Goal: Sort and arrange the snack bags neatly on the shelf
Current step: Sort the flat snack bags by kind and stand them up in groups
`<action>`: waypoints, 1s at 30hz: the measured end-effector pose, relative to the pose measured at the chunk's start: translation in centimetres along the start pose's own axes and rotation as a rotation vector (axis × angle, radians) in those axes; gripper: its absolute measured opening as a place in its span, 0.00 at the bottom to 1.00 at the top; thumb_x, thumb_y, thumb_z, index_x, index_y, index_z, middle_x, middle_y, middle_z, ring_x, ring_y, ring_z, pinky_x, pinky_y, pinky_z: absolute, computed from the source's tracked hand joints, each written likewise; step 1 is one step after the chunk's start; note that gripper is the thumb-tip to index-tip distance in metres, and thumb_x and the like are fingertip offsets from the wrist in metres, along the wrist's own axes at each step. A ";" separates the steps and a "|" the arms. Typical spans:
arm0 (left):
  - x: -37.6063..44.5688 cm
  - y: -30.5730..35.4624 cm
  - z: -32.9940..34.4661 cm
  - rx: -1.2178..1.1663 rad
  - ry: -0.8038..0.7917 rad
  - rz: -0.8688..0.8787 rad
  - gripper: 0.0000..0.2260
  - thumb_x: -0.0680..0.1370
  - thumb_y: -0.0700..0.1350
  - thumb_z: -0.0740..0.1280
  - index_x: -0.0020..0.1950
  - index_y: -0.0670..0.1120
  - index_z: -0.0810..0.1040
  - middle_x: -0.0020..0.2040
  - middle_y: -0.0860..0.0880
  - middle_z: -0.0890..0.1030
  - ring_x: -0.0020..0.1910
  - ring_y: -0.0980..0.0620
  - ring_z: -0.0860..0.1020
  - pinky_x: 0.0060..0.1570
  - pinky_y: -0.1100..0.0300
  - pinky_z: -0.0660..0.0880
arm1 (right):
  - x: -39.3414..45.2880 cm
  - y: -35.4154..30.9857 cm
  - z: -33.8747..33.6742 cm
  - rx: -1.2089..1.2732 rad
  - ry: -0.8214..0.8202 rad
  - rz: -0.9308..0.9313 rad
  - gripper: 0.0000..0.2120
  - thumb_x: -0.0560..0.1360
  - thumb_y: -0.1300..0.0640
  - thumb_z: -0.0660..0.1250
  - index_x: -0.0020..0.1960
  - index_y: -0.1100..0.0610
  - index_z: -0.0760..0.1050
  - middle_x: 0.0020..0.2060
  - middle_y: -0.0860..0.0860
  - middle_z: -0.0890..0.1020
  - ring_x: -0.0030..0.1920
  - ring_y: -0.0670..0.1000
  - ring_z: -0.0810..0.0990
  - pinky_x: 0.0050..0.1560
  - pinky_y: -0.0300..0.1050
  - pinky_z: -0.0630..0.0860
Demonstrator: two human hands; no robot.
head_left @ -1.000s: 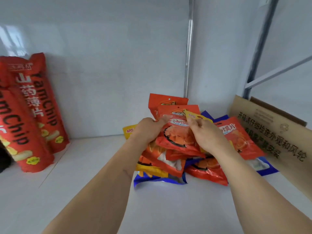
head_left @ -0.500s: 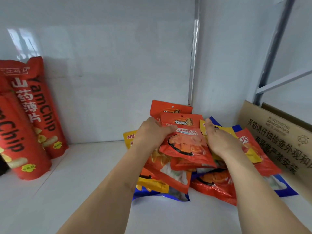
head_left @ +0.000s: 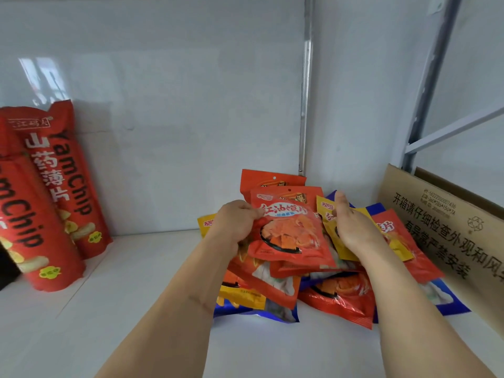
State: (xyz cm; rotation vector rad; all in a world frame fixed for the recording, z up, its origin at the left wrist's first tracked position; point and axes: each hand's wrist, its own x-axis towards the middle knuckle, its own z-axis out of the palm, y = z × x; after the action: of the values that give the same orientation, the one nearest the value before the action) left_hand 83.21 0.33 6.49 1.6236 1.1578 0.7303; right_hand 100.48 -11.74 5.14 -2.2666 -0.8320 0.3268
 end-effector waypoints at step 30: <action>-0.6 -2.0 -7.3 -0.476 0.021 -0.177 0.09 0.80 0.48 0.70 0.56 0.45 0.80 0.48 0.44 0.86 0.46 0.41 0.85 0.43 0.47 0.83 | -2.9 -1.5 0.8 -0.102 -0.148 -0.263 0.31 0.78 0.31 0.50 0.71 0.49 0.68 0.69 0.50 0.73 0.67 0.54 0.72 0.63 0.50 0.69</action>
State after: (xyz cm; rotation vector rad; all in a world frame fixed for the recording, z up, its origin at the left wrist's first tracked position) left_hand 76.00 2.56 7.20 1.1053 1.0303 0.8339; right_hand 97.25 -12.36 5.58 -2.2106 -1.2344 0.3386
